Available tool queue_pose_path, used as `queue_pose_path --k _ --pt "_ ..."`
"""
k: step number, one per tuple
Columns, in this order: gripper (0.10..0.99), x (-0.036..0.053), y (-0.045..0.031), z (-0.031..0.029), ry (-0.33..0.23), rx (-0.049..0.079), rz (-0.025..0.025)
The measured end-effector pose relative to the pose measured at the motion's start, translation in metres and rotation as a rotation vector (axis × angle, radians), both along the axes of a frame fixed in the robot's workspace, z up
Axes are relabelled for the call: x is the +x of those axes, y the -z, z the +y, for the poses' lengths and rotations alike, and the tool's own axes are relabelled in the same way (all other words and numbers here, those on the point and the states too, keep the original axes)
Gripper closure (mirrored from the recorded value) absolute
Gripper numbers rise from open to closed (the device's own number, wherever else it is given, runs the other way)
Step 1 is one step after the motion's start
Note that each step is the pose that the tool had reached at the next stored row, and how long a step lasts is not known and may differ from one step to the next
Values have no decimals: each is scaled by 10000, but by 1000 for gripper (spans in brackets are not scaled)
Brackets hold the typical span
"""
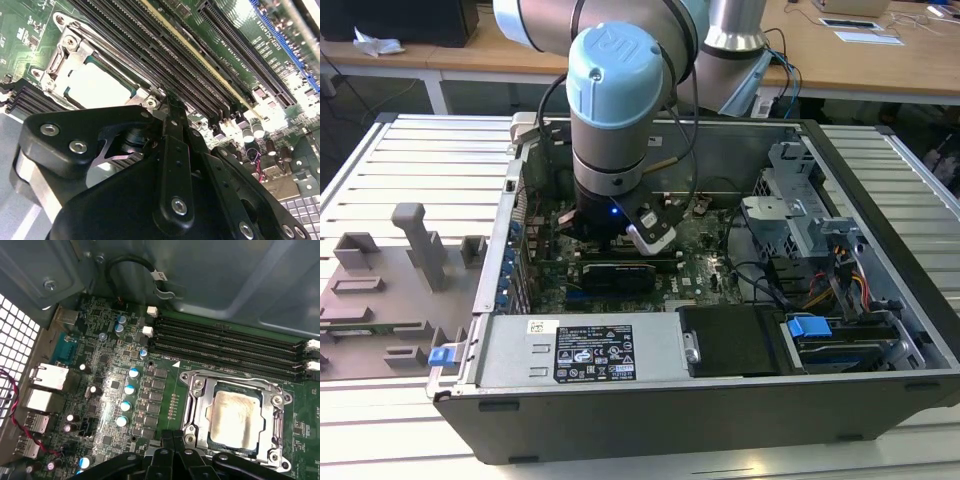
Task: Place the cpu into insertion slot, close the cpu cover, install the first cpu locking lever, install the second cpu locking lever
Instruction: 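Install the second cpu locking lever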
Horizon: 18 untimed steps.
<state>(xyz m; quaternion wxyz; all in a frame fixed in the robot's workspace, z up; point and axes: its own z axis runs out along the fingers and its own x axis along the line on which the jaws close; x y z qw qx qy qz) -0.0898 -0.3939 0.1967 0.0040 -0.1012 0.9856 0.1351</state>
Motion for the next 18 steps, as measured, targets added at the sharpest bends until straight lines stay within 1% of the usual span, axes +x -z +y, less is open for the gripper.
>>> queue_pose_path --k 4,5,6,7,8,9,10,11,12,13,14,15,17,18 --pt "980 -1 5 -17 2 1 -1" --pt "980 -1 -3 -20 0 -2 1" --pt "980 0 -35 -19 -1 3 -4" --pt "980 50 -76 -18 0 -1 9" --pt "980 229 -75 -5 0 -5 115" --pt "980 385 -73 38 0 -116 184" --pt "980 401 -74 59 4 -270 185" --pt "980 407 -76 70 4 -384 185" --pt "980 412 -82 82 4 -524 184" --pt "980 414 -92 89 5 -613 184" --pt "980 416 -112 97 6 -739 184" --pt "980 417 -127 103 7 -823 185" --pt "980 423 -149 159 10 -1122 185" --pt "980 425 -151 182 11 -1191 184"
